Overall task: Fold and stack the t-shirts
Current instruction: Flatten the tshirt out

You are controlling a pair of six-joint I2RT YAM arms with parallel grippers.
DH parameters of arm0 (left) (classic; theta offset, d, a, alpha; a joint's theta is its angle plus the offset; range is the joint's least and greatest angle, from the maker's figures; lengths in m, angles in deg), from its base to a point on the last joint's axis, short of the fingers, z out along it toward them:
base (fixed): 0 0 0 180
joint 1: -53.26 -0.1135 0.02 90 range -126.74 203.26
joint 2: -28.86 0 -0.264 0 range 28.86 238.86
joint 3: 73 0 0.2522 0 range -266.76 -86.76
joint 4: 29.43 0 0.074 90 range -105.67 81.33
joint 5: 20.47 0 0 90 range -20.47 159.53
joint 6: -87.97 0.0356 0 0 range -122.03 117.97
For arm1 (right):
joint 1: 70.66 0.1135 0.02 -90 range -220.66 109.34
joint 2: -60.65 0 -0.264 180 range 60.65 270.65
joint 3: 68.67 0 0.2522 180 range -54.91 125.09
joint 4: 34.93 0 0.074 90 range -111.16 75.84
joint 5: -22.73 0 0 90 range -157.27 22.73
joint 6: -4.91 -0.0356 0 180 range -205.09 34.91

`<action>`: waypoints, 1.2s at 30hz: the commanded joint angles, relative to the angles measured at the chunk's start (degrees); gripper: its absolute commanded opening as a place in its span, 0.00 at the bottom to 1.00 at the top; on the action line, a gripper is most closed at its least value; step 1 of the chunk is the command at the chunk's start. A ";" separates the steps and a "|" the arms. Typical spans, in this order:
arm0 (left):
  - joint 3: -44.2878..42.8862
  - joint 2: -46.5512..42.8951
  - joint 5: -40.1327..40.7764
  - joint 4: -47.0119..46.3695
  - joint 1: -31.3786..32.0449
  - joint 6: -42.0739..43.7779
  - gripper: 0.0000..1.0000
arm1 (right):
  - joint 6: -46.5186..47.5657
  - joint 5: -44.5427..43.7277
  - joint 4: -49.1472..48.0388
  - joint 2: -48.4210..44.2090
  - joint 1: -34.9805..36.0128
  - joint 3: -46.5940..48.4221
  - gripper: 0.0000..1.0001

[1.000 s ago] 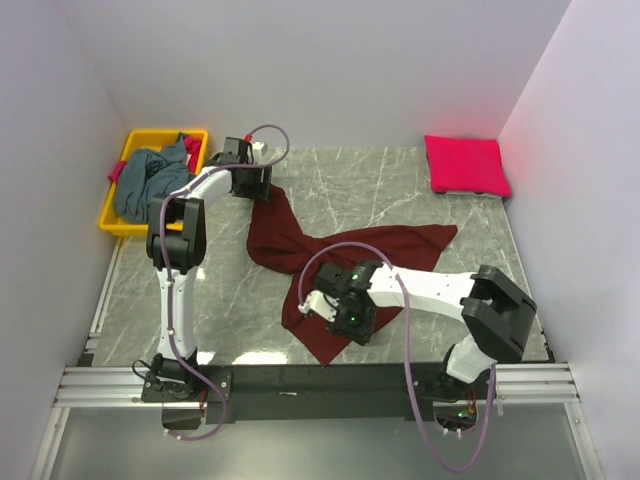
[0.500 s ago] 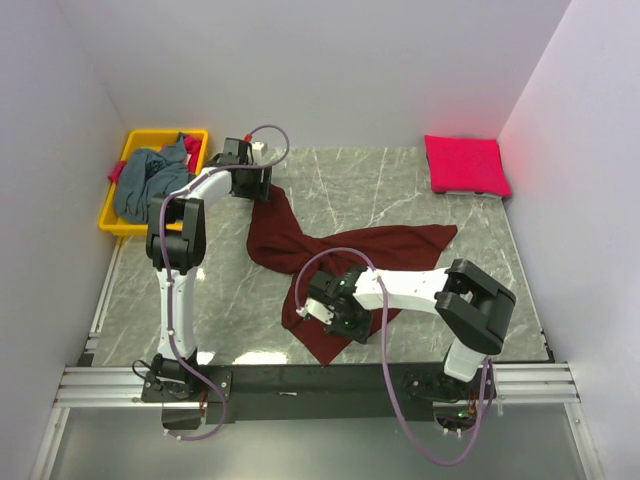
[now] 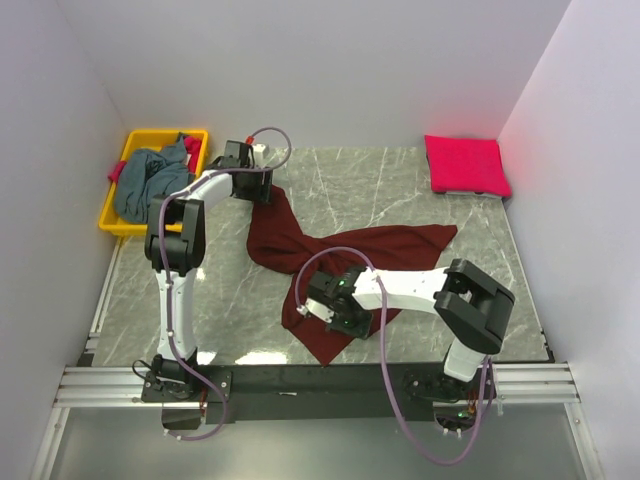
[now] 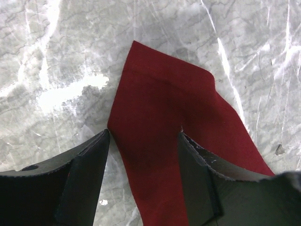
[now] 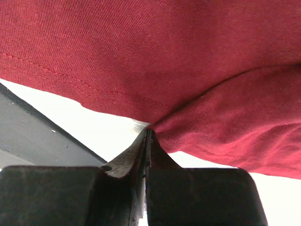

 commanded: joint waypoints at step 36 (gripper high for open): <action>-1.74 -0.71 9.95 -1.00 2.99 -2.13 0.69 | 13.77 -7.68 1.94 -19.41 -42.41 15.74 0.00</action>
